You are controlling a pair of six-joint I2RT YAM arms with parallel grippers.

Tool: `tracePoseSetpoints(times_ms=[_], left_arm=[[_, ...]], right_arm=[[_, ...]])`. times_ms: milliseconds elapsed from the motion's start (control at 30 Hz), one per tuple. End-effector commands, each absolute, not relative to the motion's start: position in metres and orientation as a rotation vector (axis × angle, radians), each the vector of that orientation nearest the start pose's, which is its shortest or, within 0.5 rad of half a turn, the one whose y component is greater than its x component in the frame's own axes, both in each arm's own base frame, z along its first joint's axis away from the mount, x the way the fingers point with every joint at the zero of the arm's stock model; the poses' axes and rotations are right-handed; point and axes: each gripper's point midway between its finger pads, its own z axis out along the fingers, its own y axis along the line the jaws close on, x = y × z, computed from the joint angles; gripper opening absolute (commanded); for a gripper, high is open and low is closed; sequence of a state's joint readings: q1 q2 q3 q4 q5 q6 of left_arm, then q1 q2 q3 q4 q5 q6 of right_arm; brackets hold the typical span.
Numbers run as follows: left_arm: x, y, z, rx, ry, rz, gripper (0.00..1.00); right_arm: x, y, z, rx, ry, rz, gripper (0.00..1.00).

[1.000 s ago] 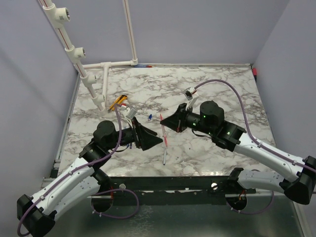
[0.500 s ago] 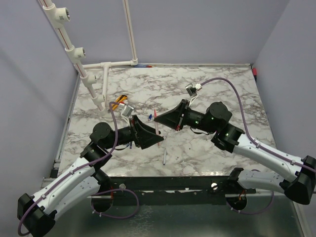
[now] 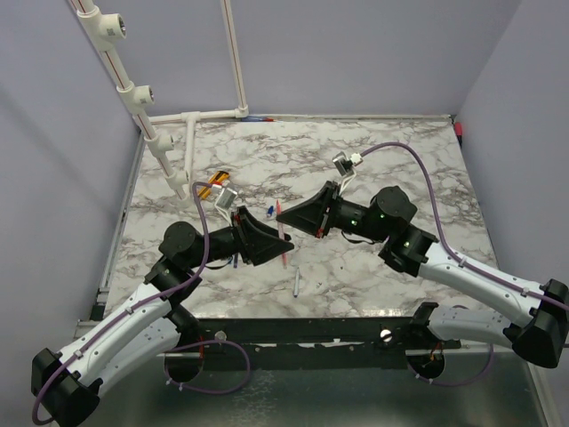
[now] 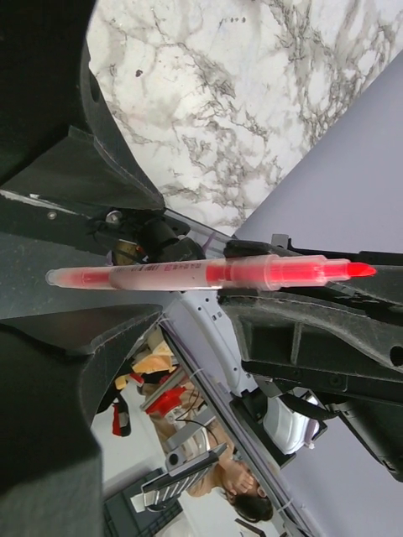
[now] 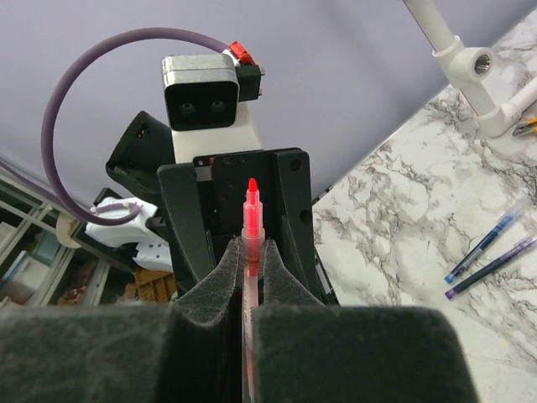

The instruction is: Insert the pens into the pen caps

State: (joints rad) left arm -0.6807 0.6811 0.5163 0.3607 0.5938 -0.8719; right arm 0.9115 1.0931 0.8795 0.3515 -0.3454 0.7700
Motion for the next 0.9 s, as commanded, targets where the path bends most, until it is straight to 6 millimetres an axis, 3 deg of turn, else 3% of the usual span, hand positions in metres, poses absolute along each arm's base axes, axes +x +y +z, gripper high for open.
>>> tracePoseSetpoints(times_ms=[0,400,467,567,867], left_arm=[[0.1358,-0.2643,0.3368,0.402,1.502,-1.64,0.48],[0.1415,-0.2647,0.3389,0.365,1.506,-1.636,0.32],[0.1419,-0.2655,0.3373,0.365,1.512,-1.638,0.24],[0.1421,-0.2662,0.3373,0.364,1.513,-1.642,0.0],[0.1438,-0.2652,0.3393,0.348,1.506,-1.639,0.0]], right_arm=[[0.1619,0.3556,0.3545,-0.451,1.582,1.581,0.01],[0.1605,0.3541,0.3532,-0.451,1.575,1.56,0.01],[0.1607,0.3542,0.3526,-0.451,1.577,1.558,0.01],[0.1605,0.3539,0.3524,-0.451,1.575,1.555,0.01],[0.1629,0.3521,0.3464,-0.438,1.604,1.531,0.01]])
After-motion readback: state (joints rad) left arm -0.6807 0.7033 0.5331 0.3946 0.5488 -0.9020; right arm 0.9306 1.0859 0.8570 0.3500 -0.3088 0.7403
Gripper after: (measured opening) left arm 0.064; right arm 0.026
